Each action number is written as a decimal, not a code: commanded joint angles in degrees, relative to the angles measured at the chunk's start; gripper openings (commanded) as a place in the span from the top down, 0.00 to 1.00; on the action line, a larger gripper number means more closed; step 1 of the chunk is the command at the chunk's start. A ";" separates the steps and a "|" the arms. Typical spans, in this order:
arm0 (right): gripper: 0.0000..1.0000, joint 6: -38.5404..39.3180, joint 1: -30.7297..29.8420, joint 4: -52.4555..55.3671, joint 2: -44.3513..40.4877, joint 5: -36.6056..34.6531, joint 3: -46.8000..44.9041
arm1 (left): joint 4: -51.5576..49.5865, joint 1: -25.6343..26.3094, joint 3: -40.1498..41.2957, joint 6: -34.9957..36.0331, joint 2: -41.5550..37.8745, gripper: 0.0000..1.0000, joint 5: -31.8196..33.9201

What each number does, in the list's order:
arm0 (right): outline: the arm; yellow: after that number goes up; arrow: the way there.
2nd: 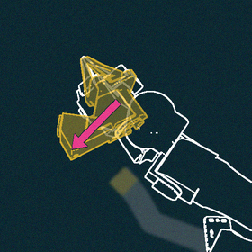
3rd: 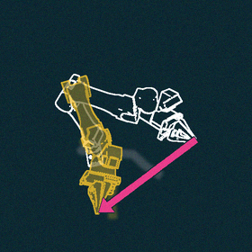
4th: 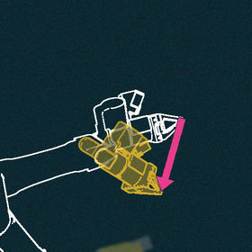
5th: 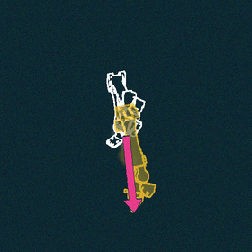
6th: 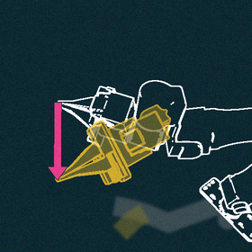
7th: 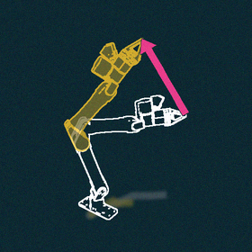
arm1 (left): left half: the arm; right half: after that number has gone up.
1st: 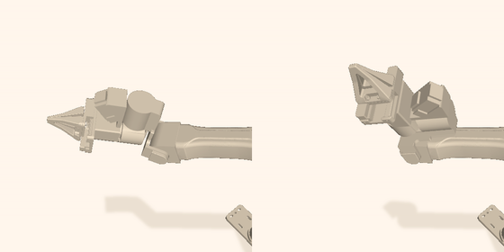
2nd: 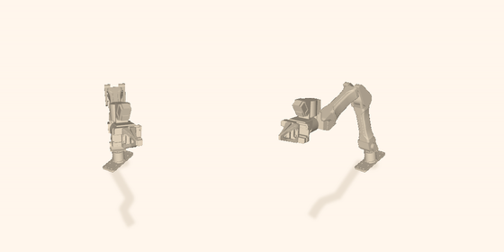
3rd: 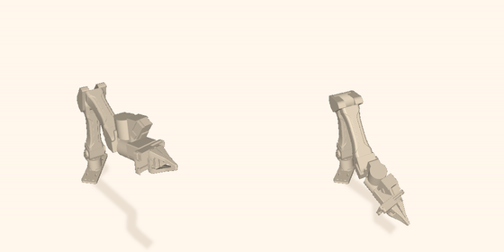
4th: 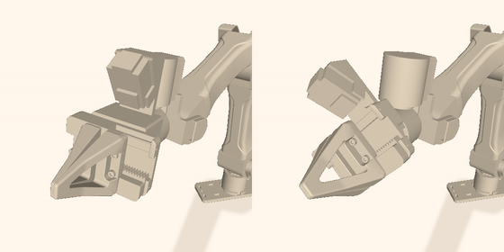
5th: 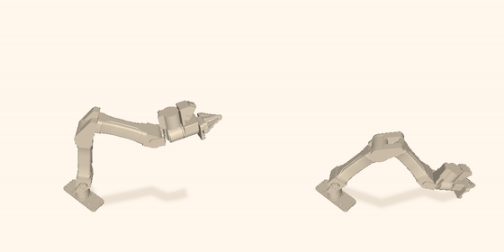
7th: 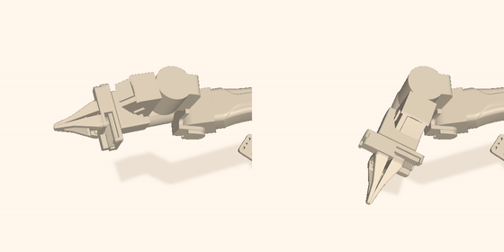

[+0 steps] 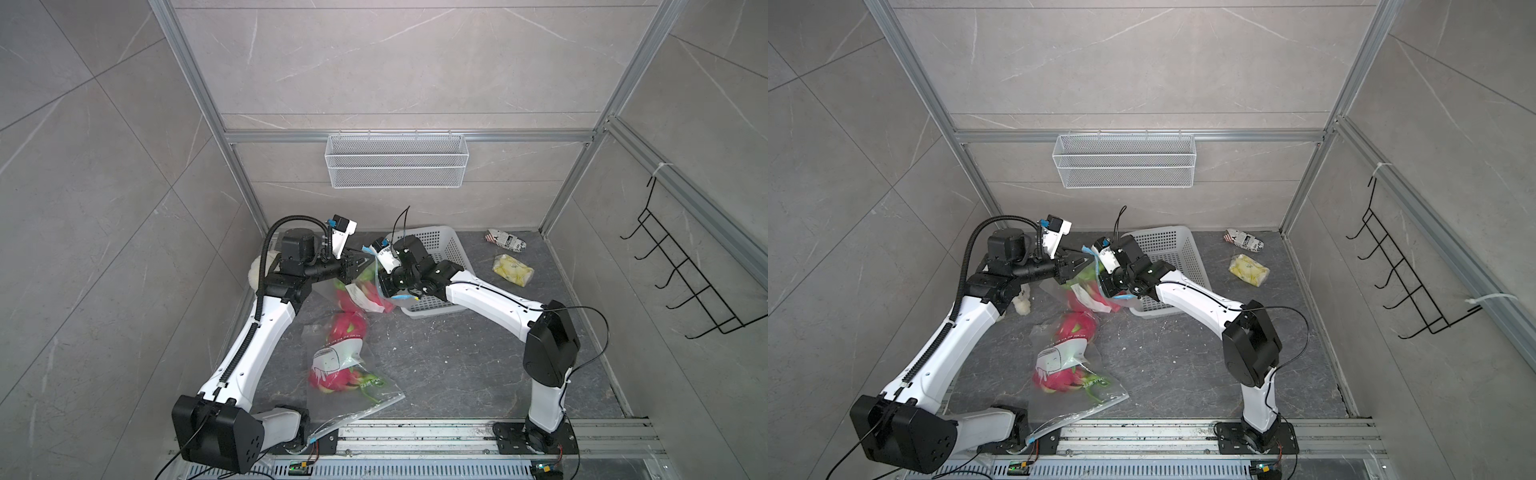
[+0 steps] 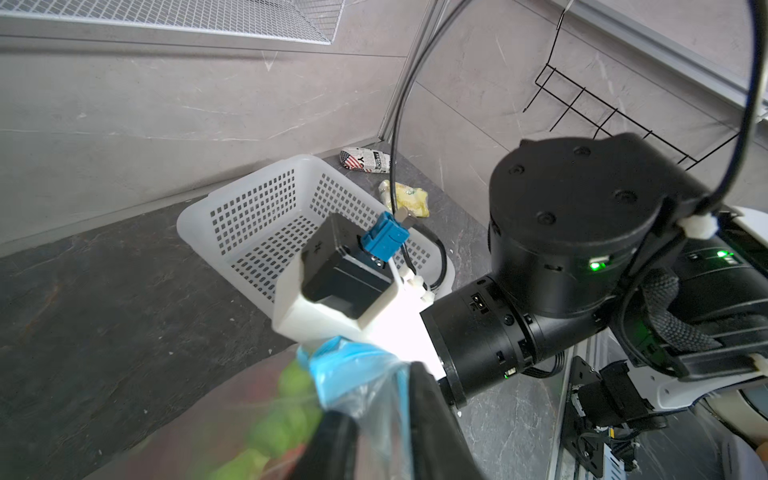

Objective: Open the zip-top bag and take out the dragon fruit
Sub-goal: Pick up the dragon fruit from the zipper food storage bag.

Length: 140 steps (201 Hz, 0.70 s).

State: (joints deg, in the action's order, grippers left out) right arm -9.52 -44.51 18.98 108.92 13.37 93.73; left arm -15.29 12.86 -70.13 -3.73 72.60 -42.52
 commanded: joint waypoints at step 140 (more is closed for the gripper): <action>1.00 -13.51 5.40 -10.70 1.21 17.79 -7.79 | 20.77 -10.58 17.89 -30.88 9.49 0.29 8.72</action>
State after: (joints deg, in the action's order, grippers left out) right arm -22.20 -38.39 11.88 109.14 26.85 87.35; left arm -1.37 3.46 -51.48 -28.62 80.90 -30.22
